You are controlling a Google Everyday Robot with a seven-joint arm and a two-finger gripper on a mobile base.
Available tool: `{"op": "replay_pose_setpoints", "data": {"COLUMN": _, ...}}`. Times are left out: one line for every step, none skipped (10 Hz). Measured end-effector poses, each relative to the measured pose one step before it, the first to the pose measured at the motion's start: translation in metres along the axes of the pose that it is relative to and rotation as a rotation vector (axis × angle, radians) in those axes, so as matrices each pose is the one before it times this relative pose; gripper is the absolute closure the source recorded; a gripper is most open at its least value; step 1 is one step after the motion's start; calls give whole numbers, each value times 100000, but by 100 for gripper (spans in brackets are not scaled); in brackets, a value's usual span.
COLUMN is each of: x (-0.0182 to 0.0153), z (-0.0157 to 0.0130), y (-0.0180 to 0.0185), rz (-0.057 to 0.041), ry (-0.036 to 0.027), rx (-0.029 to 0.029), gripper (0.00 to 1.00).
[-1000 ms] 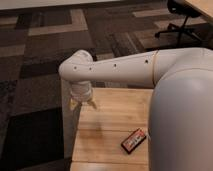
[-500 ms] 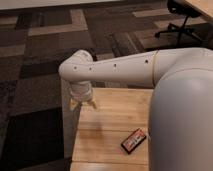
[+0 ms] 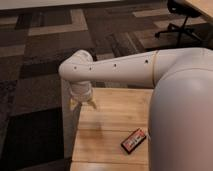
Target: Pick up the ceramic cup
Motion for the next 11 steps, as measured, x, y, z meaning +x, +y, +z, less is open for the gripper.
{"op": "replay_pose_setpoints", "data": {"x": 1, "z": 2, "y": -2, "rz": 1, "ry": 5, "rx": 5, "gripper": 35}}
{"op": "replay_pose_setpoints", "data": {"x": 0, "z": -1, "y": 2, "rz": -2, "ry": -1, "rx": -3, "gripper": 35}}
{"op": "replay_pose_setpoints", "data": {"x": 0, "z": 4, "y": 0, "rz": 0, "ry": 7, "rx": 3, "gripper": 35}}
{"op": "replay_pose_setpoints", "data": {"x": 1, "z": -1, "y": 1, "rz": 0, "ry": 0, "rx": -3, "gripper": 35}}
{"op": "replay_pose_setpoints", "data": {"x": -1, "z": 0, "y": -1, "rz": 0, "ry": -2, "rx": 2, "gripper": 35}}
{"op": "replay_pose_setpoints", "data": {"x": 0, "z": -1, "y": -3, "rz": 3, "ry": 5, "rx": 10, "gripper": 35}}
{"op": "replay_pose_setpoints", "data": {"x": 35, "z": -9, "y": -143, "rz": 506, "ry": 324, "rx": -61, "gripper": 35}}
{"op": "replay_pose_setpoints", "data": {"x": 18, "z": -21, "y": -326, "rz": 993, "ry": 372, "rx": -68, "gripper": 35}}
{"op": "replay_pose_setpoints", "data": {"x": 3, "z": 3, "y": -818, "rz": 2265, "ry": 711, "rx": 39, "gripper": 35}}
{"op": "replay_pose_setpoints", "data": {"x": -311, "z": -301, "y": -1429, "rz": 3709, "ry": -107, "rx": -72, "gripper": 35}}
{"op": "replay_pose_setpoints", "data": {"x": -199, "z": -137, "y": -634, "rz": 1449, "ry": -191, "rx": -9, "gripper": 35}}
